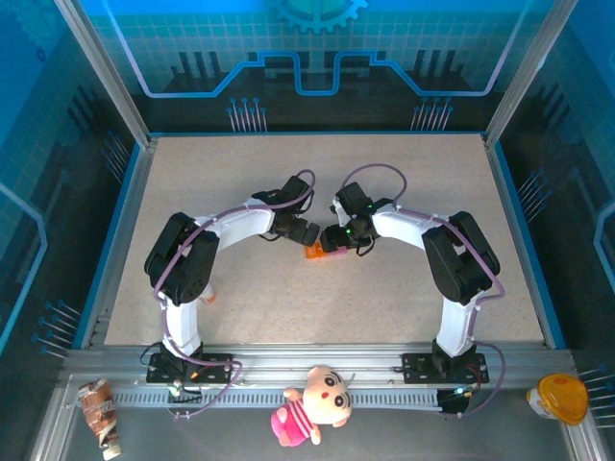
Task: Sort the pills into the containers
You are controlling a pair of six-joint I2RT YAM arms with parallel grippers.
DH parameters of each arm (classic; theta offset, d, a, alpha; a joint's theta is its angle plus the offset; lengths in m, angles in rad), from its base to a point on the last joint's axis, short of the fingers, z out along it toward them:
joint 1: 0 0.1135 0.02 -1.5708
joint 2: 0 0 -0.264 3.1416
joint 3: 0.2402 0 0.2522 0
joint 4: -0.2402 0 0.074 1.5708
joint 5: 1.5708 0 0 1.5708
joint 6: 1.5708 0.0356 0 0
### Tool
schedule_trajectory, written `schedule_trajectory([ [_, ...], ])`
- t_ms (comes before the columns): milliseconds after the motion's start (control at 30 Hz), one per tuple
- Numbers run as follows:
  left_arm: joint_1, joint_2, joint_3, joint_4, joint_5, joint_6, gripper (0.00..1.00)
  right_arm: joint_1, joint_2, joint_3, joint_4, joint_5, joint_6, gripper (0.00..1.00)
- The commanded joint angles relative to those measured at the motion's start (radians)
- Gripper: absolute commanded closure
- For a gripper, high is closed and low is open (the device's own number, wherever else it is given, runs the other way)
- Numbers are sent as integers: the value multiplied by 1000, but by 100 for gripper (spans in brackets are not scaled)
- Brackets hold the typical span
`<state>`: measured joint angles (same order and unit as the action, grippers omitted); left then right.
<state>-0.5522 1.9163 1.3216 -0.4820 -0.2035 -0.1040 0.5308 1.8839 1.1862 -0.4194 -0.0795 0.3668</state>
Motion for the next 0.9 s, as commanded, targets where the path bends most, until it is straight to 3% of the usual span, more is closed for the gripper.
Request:
schedule_trajectory([
  [0, 6, -62, 45, -11, 40, -11, 1, 6, 24, 7, -84, 42, -3, 27],
  [367, 21, -156, 34, -8, 86, -53, 1, 25, -42, 61, -113, 20, -4, 24],
  [867, 75, -293, -76, 33, 99, -95, 1, 70, 34, 98, -101, 12, 14, 21],
])
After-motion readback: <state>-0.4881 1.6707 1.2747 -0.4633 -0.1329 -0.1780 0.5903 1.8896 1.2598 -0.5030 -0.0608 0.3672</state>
